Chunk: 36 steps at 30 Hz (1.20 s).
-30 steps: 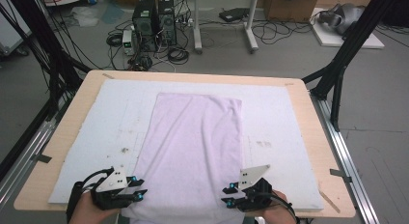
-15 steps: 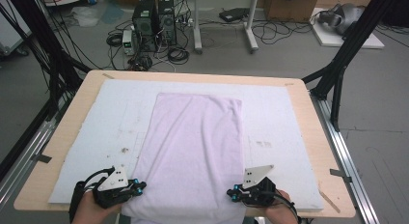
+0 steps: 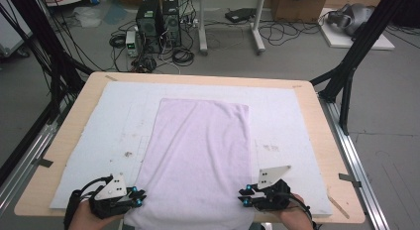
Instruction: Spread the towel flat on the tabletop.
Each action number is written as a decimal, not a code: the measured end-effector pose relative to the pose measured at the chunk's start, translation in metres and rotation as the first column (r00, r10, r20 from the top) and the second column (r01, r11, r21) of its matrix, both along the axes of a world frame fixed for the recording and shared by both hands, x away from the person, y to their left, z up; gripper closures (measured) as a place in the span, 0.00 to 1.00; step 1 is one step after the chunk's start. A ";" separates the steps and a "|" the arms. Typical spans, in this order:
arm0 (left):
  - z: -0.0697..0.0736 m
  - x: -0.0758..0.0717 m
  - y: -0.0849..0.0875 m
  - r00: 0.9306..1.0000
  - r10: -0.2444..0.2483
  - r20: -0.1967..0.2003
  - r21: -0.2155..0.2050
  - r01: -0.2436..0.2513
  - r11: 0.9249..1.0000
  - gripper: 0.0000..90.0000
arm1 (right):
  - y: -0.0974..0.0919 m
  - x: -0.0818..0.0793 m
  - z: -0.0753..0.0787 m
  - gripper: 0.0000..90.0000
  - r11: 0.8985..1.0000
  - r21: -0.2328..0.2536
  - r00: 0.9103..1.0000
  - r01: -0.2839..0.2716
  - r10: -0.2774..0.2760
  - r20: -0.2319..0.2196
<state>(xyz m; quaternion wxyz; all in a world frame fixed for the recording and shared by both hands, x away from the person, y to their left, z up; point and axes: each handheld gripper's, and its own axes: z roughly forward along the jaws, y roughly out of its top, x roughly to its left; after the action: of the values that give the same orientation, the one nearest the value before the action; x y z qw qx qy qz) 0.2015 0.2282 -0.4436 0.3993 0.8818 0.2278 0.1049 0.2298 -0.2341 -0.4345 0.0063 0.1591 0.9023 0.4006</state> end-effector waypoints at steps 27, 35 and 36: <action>0.035 0.087 -0.014 0.991 0.132 0.013 -0.127 -0.129 0.983 0.52 | -0.002 0.073 0.021 0.38 0.973 0.049 0.974 0.225 -0.226 0.014; 0.045 0.110 -0.024 0.988 0.149 0.047 -0.119 -0.143 0.983 0.49 | -0.004 0.103 0.033 0.34 0.966 0.064 0.968 0.249 -0.250 0.017; 0.046 0.111 -0.024 0.988 0.149 0.045 -0.121 -0.142 0.982 0.49 | -0.004 0.107 0.034 0.34 0.966 0.065 0.968 0.250 -0.251 0.016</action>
<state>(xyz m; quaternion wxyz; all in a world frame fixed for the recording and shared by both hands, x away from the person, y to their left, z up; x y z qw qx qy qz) 0.3125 0.2040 -0.3977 0.4479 0.8346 0.2867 0.1438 0.3368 -0.2382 -0.4004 0.0628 0.2672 0.8618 0.4266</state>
